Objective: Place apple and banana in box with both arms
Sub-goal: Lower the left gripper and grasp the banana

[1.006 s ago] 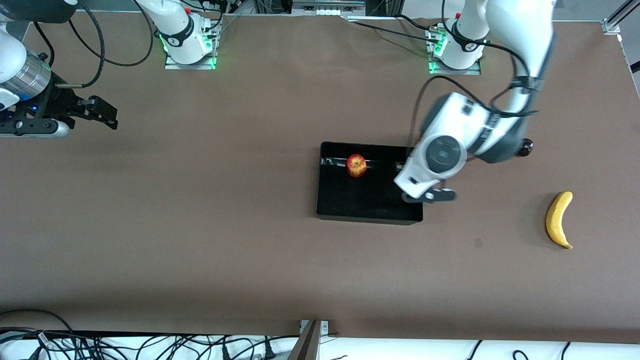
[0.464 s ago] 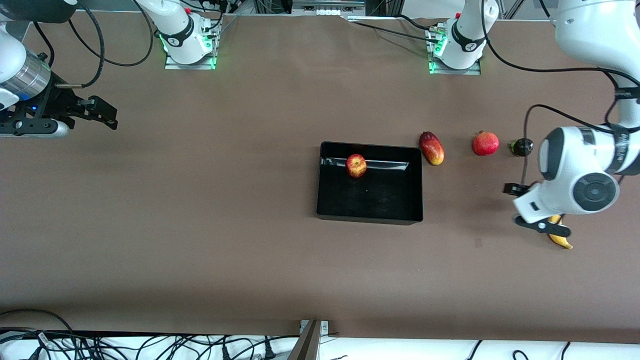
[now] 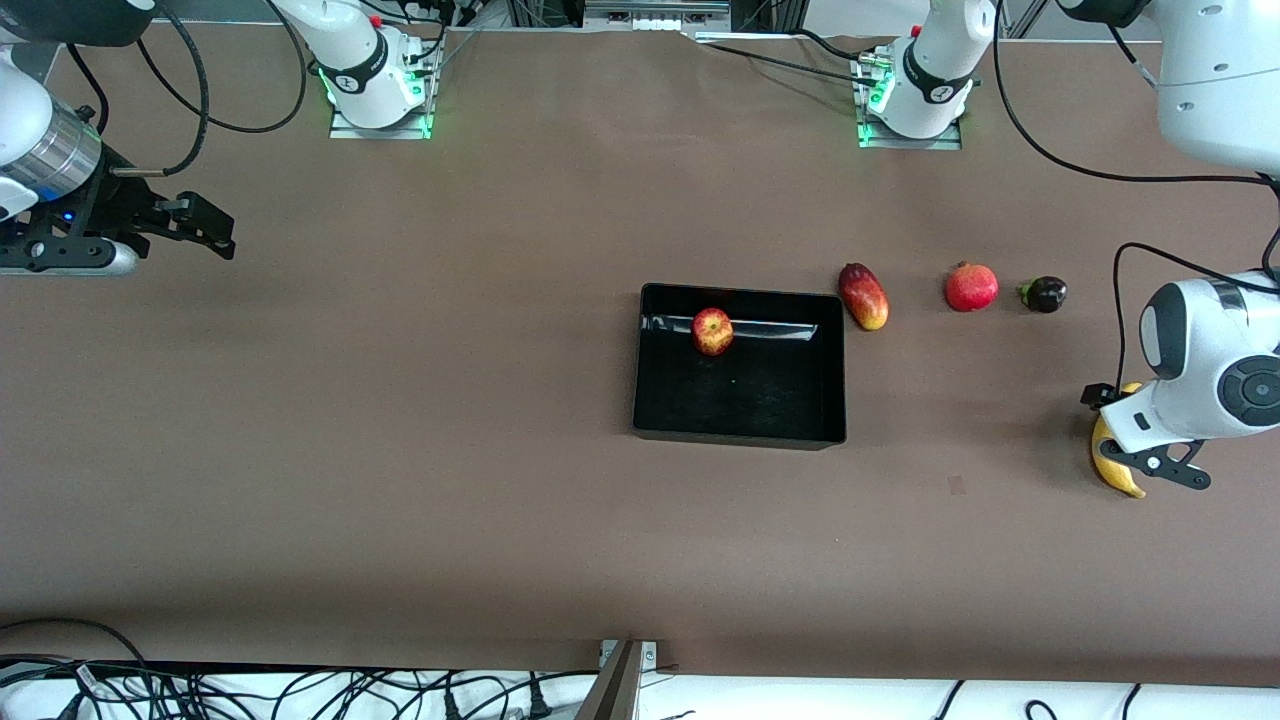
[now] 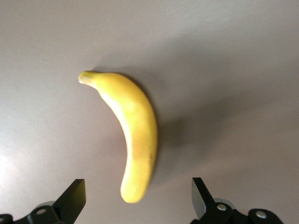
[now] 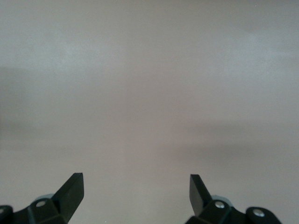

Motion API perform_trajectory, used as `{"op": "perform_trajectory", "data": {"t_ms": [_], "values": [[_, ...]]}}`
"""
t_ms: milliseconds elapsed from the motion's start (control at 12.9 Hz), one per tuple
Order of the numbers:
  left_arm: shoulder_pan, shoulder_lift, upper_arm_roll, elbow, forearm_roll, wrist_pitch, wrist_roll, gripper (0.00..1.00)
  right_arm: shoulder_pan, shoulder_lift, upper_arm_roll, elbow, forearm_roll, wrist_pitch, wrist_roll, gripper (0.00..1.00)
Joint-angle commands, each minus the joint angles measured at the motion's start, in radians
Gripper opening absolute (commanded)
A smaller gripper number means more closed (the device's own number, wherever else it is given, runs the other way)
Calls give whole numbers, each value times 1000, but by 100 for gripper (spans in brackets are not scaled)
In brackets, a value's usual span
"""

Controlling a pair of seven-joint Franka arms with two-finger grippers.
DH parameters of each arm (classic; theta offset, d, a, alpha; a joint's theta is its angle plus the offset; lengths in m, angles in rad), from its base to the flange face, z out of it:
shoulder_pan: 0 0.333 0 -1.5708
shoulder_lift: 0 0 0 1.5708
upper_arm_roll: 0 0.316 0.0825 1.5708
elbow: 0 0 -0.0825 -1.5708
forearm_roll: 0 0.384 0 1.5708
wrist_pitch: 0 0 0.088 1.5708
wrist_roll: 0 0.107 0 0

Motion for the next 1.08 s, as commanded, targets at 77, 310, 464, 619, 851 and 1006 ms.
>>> {"op": "perform_trajectory", "data": {"t_ms": [77, 310, 464, 619, 851, 1006], "values": [[36, 45, -5, -77, 48, 208, 5, 100, -14, 8, 10, 23, -9, -13, 3, 100], [46, 93, -3, -103, 46, 317, -18, 100, -14, 8, 10, 22, -9, -13, 4, 100], [50, 93, 0, -122, 46, 339, -25, 11, -14, 8, 10, 23, -9, -13, 3, 100], [48, 56, 0, -141, 46, 307, -13, 0, -14, 8, 10, 23, -9, -13, 4, 100], [22, -52, -24, -122, 34, 25, -13, 0, -14, 8, 10, 23, -9, -13, 3, 100], [4, -108, -82, -30, -27, -257, -24, 0, -14, 8, 9, 23, -9, -13, 3, 100]]}}
